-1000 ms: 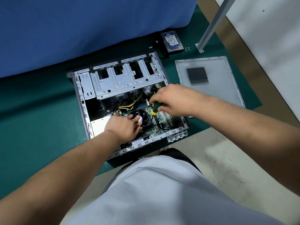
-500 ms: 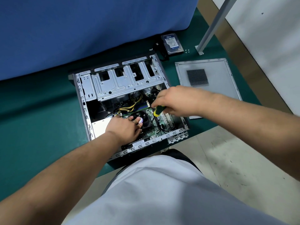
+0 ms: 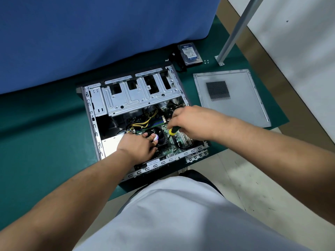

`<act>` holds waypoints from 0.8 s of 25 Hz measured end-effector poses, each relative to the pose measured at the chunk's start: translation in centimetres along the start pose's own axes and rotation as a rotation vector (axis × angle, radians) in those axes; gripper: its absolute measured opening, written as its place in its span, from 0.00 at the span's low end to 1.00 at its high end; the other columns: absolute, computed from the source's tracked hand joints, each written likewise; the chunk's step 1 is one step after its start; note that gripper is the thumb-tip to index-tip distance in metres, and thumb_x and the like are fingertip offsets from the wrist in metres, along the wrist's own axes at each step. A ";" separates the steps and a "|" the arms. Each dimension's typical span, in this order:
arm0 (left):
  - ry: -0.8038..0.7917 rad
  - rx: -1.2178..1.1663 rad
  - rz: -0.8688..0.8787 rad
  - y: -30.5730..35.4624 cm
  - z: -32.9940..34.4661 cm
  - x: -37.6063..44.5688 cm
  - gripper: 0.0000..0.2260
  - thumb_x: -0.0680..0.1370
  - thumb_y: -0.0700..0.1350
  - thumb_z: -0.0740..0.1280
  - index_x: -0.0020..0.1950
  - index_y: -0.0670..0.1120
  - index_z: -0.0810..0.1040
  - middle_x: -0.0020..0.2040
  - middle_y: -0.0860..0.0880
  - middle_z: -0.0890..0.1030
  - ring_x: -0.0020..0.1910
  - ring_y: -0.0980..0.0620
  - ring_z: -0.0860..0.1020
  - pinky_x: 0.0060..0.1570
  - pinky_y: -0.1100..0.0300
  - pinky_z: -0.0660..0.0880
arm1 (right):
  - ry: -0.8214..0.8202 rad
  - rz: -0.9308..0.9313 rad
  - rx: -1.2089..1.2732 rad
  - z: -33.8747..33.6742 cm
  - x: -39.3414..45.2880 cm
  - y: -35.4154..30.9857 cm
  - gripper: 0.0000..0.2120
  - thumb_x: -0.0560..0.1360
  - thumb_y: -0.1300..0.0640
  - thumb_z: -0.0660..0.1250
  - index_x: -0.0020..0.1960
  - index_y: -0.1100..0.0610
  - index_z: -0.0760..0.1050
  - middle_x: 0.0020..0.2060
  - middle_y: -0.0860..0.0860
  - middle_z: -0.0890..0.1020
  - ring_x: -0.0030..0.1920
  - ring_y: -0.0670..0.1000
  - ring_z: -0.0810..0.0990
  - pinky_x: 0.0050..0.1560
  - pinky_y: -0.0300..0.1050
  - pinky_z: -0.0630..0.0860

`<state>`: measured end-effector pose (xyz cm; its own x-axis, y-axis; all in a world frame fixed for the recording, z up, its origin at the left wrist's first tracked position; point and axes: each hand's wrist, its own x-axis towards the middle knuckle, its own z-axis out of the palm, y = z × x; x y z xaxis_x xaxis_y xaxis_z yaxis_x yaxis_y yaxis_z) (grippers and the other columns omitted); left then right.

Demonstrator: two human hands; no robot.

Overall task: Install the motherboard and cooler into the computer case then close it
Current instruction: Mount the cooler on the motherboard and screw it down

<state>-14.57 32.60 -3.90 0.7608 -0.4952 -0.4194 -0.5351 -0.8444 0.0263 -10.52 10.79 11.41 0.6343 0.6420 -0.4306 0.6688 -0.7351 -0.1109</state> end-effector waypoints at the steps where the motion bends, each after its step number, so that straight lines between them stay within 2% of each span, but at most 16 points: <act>1: -0.001 0.006 -0.001 0.0 0.1 0.0 0.23 0.84 0.62 0.46 0.77 0.64 0.66 0.82 0.62 0.58 0.77 0.56 0.66 0.65 0.49 0.68 | 0.053 0.053 0.003 0.4 0.0 -0.3 0.17 0.81 0.54 0.65 0.69 0.47 0.76 0.57 0.52 0.81 0.53 0.57 0.81 0.50 0.51 0.80; 2: -0.002 0.008 -0.003 0.0 0.2 0.1 0.23 0.84 0.62 0.46 0.77 0.64 0.66 0.82 0.62 0.58 0.77 0.57 0.66 0.65 0.49 0.68 | 0.115 0.145 0.005 1.1 0.3 -0.8 0.15 0.83 0.47 0.62 0.66 0.50 0.77 0.51 0.53 0.82 0.50 0.58 0.82 0.45 0.51 0.79; 4: -0.003 0.003 -0.001 0.1 0.2 0.1 0.23 0.84 0.62 0.46 0.77 0.64 0.66 0.82 0.63 0.57 0.77 0.58 0.65 0.65 0.49 0.68 | 0.211 0.364 -0.069 2.4 0.9 -2.3 0.25 0.83 0.36 0.53 0.57 0.55 0.77 0.39 0.55 0.82 0.41 0.60 0.83 0.33 0.47 0.70; 5: 0.001 0.008 0.002 0.2 0.2 0.0 0.23 0.84 0.62 0.46 0.78 0.64 0.65 0.82 0.63 0.57 0.77 0.58 0.65 0.64 0.49 0.68 | 0.243 0.430 -0.096 2.9 1.1 -3.0 0.28 0.83 0.33 0.51 0.55 0.56 0.76 0.37 0.55 0.82 0.39 0.60 0.83 0.32 0.46 0.66; 6: 0.006 0.013 0.001 0.2 0.2 0.0 0.23 0.84 0.62 0.46 0.78 0.63 0.65 0.82 0.63 0.57 0.78 0.58 0.65 0.64 0.49 0.68 | 0.266 0.443 -0.087 3.1 1.4 -3.3 0.29 0.82 0.32 0.50 0.55 0.56 0.76 0.38 0.56 0.83 0.40 0.60 0.83 0.32 0.46 0.65; 8: 0.011 0.012 0.000 0.2 -0.1 -0.1 0.23 0.84 0.61 0.46 0.78 0.63 0.65 0.82 0.62 0.57 0.78 0.57 0.65 0.64 0.49 0.68 | 0.241 0.341 -0.011 2.7 1.4 -2.5 0.25 0.82 0.35 0.55 0.64 0.54 0.74 0.50 0.57 0.82 0.46 0.61 0.83 0.35 0.48 0.71; 10: 0.018 0.018 -0.002 0.2 -0.1 -0.1 0.23 0.84 0.61 0.46 0.78 0.63 0.66 0.82 0.62 0.57 0.78 0.57 0.65 0.65 0.49 0.68 | 0.119 0.148 0.083 1.3 1.0 -0.5 0.18 0.82 0.45 0.65 0.70 0.48 0.72 0.64 0.54 0.75 0.52 0.60 0.81 0.46 0.50 0.75; 12: 0.022 0.009 -0.004 0.1 -0.2 0.0 0.23 0.84 0.61 0.46 0.78 0.63 0.66 0.82 0.62 0.57 0.78 0.57 0.65 0.65 0.49 0.68 | 0.046 0.051 0.086 0.4 0.5 0.9 0.18 0.80 0.54 0.67 0.69 0.45 0.75 0.65 0.51 0.75 0.55 0.57 0.80 0.52 0.48 0.76; 14: 0.024 0.008 -0.005 0.0 0.1 0.1 0.23 0.84 0.62 0.46 0.77 0.63 0.66 0.82 0.62 0.58 0.77 0.56 0.67 0.64 0.50 0.69 | 0.108 0.124 0.031 1.2 0.3 0.5 0.14 0.82 0.51 0.64 0.67 0.47 0.77 0.56 0.51 0.81 0.51 0.56 0.81 0.48 0.48 0.79; 15: 0.023 0.008 -0.009 -0.1 0.2 0.1 0.23 0.84 0.62 0.46 0.77 0.64 0.66 0.82 0.61 0.59 0.76 0.56 0.68 0.63 0.50 0.69 | 0.170 0.224 -0.013 1.9 0.5 0.0 0.15 0.84 0.45 0.59 0.64 0.49 0.78 0.46 0.52 0.81 0.44 0.57 0.81 0.40 0.48 0.77; 16: 0.020 0.004 -0.014 -0.1 0.3 0.2 0.24 0.84 0.62 0.46 0.78 0.64 0.66 0.82 0.60 0.59 0.75 0.55 0.70 0.63 0.50 0.69 | 0.212 0.344 -0.067 2.4 0.7 -0.4 0.20 0.84 0.40 0.54 0.59 0.52 0.78 0.35 0.51 0.77 0.37 0.57 0.78 0.32 0.46 0.71; 17: 0.018 0.001 -0.015 -0.1 0.4 0.2 0.24 0.83 0.62 0.45 0.78 0.64 0.66 0.81 0.60 0.60 0.74 0.55 0.71 0.63 0.50 0.69 | 0.232 0.446 -0.095 2.8 0.7 -0.8 0.25 0.85 0.38 0.50 0.55 0.54 0.78 0.29 0.50 0.71 0.33 0.57 0.74 0.29 0.45 0.65; 18: 0.020 0.000 -0.015 0.0 0.4 0.2 0.24 0.83 0.62 0.45 0.78 0.64 0.65 0.81 0.60 0.60 0.73 0.55 0.72 0.63 0.50 0.70 | 0.247 0.487 -0.084 3.1 0.6 -0.9 0.27 0.84 0.36 0.48 0.53 0.55 0.77 0.27 0.49 0.68 0.32 0.57 0.73 0.29 0.44 0.64; 19: 0.027 0.003 -0.013 -0.1 0.4 0.2 0.24 0.83 0.62 0.45 0.78 0.64 0.65 0.81 0.61 0.60 0.73 0.55 0.72 0.62 0.50 0.70 | 0.247 0.452 -0.042 3.2 0.5 -0.7 0.28 0.84 0.35 0.48 0.56 0.55 0.76 0.29 0.50 0.70 0.33 0.57 0.75 0.30 0.45 0.67; 20: 0.034 0.004 -0.011 -0.1 0.4 0.2 0.24 0.83 0.62 0.45 0.78 0.64 0.66 0.81 0.61 0.60 0.74 0.55 0.71 0.62 0.50 0.71 | 0.224 0.365 0.025 3.2 0.3 -0.3 0.26 0.84 0.35 0.49 0.61 0.54 0.74 0.37 0.52 0.76 0.38 0.58 0.79 0.34 0.49 0.74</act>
<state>-14.52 32.62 -4.35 0.7784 -0.4929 -0.3886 -0.5283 -0.8489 0.0186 -11.79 10.49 8.42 0.8981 0.3682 -0.2404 0.3769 -0.9262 -0.0106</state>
